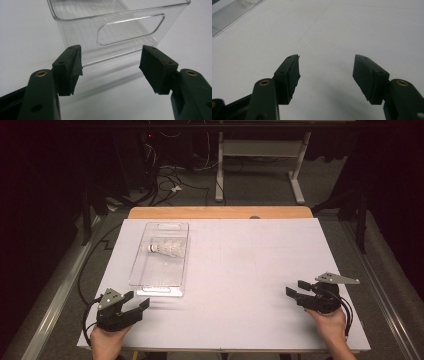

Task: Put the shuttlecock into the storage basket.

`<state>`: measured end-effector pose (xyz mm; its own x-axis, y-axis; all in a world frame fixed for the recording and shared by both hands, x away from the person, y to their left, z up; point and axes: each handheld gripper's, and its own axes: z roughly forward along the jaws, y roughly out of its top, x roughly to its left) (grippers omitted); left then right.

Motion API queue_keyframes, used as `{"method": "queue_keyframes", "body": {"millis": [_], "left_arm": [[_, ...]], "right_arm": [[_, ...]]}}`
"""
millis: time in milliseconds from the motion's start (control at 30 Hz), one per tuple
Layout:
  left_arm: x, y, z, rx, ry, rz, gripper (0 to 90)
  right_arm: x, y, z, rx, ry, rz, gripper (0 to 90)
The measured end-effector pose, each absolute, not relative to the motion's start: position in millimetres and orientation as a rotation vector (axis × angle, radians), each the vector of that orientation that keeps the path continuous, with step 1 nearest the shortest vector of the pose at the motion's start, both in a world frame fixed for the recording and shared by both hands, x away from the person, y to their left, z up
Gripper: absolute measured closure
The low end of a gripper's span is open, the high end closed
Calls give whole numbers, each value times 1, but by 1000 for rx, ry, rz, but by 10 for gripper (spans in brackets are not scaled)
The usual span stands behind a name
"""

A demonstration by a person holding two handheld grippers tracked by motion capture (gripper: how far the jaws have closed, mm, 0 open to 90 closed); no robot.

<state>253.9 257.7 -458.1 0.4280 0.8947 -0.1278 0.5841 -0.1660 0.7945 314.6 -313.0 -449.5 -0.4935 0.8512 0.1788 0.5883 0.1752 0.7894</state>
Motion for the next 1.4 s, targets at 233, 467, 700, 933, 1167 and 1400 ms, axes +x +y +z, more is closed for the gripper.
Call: {"method": "queue_keyframes", "body": {"millis": [233, 467, 700, 933, 1167, 1400], "left_arm": [[254, 259, -458, 1858, 1262, 480, 348], [253, 259, -457, 1856, 1262, 488, 349], [252, 261, -457, 1848, 1270, 494, 349], [251, 264, -457, 1832, 1280, 496, 349], [252, 265, -457, 1831, 1285, 490, 349], [252, 267, -459, 1810, 1302, 469, 348]], "right_arm": [[309, -316, -451, 1386, 2148, 1236, 377], [305, -322, -454, 1396, 2101, 1259, 355], [296, -330, -459, 1402, 2075, 1272, 339], [294, -334, -461, 1393, 2066, 1281, 323], [288, -340, -463, 1383, 2054, 1305, 310], [284, -344, -463, 1390, 2034, 1324, 298]]}}
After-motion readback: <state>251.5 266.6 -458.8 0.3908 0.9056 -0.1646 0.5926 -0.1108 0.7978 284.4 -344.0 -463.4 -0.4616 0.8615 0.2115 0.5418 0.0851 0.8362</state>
